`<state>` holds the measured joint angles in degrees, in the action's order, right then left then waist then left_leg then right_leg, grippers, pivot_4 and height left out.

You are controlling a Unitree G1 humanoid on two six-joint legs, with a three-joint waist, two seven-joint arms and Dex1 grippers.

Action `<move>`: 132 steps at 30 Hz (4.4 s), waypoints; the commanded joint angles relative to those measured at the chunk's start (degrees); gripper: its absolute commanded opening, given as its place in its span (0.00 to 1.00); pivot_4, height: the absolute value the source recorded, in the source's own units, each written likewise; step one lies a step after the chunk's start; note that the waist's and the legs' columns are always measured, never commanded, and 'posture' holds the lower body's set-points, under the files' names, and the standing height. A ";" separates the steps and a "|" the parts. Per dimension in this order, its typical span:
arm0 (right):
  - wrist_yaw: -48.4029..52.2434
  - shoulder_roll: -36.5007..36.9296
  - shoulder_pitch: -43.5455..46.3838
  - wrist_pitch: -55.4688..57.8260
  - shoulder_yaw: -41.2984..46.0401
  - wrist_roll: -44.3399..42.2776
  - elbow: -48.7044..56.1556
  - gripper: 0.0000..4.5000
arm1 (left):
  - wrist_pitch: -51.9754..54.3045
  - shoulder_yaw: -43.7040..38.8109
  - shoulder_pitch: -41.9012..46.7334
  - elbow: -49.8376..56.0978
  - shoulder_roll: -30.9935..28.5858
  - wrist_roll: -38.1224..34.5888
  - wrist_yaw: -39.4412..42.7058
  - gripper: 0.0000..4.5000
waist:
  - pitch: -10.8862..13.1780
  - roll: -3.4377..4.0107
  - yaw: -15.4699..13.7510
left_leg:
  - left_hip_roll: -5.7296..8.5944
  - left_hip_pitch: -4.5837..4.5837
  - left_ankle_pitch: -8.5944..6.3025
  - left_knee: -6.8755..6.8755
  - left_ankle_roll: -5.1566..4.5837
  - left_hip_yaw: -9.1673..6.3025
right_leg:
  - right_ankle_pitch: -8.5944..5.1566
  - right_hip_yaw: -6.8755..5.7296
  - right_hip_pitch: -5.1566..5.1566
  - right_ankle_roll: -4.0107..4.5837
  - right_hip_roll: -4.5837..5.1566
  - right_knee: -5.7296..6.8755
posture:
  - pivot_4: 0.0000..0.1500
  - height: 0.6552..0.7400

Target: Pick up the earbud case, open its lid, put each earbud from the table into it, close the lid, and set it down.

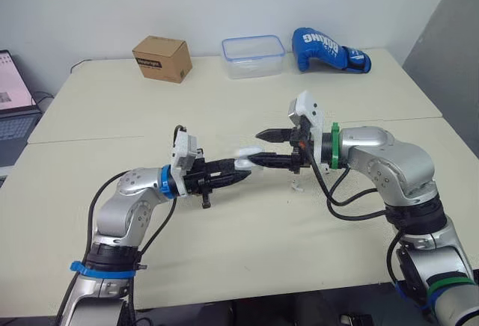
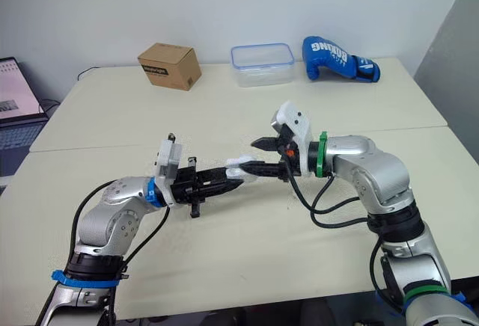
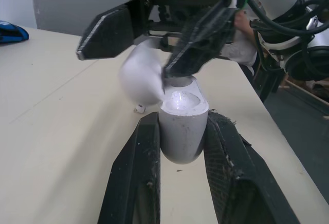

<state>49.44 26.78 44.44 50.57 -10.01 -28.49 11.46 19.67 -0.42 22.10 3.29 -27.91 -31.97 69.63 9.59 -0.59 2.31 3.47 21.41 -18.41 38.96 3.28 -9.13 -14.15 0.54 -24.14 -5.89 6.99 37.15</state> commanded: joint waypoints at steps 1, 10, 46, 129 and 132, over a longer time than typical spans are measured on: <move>-0.51 0.04 2.26 -1.40 1.93 -0.17 0.11 0.71 | -0.87 -0.27 -0.06 3.03 -0.37 -1.22 0.49 0.18 | 0.00 0.00 0.04 | -0.01 0.00 0.00 0.00 0.00 0.00 | 0.00 0.00 0.00 0.00 -0.01 0.00 | 1.00 0.89; 3.00 1.42 2.27 0.08 2.79 -3.51 2.42 0.71 | -1.61 -1.12 -0.37 2.29 -0.49 -0.91 -0.24 0.18 | 0.00 0.00 0.06 | 0.00 0.00 0.00 -0.01 0.00 0.00 | 0.00 0.00 0.00 0.00 -0.01 -0.02 | 1.00 0.89; 3.57 14.65 15.44 20.60 -33.88 18.63 -2.56 0.79 | -5.31 -1.26 5.74 -6.90 -2.27 1.20 2.47 0.18 | 0.00 0.00 -0.28 | 0.01 0.09 0.01 0.00 0.02 -0.02 | 0.00 -0.05 -0.06 0.00 0.00 -0.06 | 1.00 0.89; 26.43 29.25 0.62 -20.77 -26.68 37.84 -2.30 0.48 | -6.05 0.03 7.91 -9.29 -0.66 2.60 5.02 0.18 | -0.01 -0.01 -0.37 | 0.01 0.07 0.01 0.01 0.02 0.00 | 0.00 -0.07 -0.01 -0.01 0.00 -0.09 | 1.00 0.89; 27.93 29.42 0.65 -20.46 -26.39 38.57 -1.26 0.48 | -6.01 -0.04 7.68 -9.04 -0.76 2.60 4.87 0.18 | 0.00 -0.01 -0.39 | 0.01 0.08 0.01 0.01 0.03 0.00 | 0.00 -0.07 -0.01 -0.01 0.00 -0.09 | 1.00 0.89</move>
<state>76.20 55.73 44.97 30.43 -38.34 9.13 8.26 14.46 -0.18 29.55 -7.30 -28.51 -29.03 74.42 9.59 -0.59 1.93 3.47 21.48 -18.40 38.97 3.30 -9.13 -14.15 0.47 -24.14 -5.91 6.99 37.06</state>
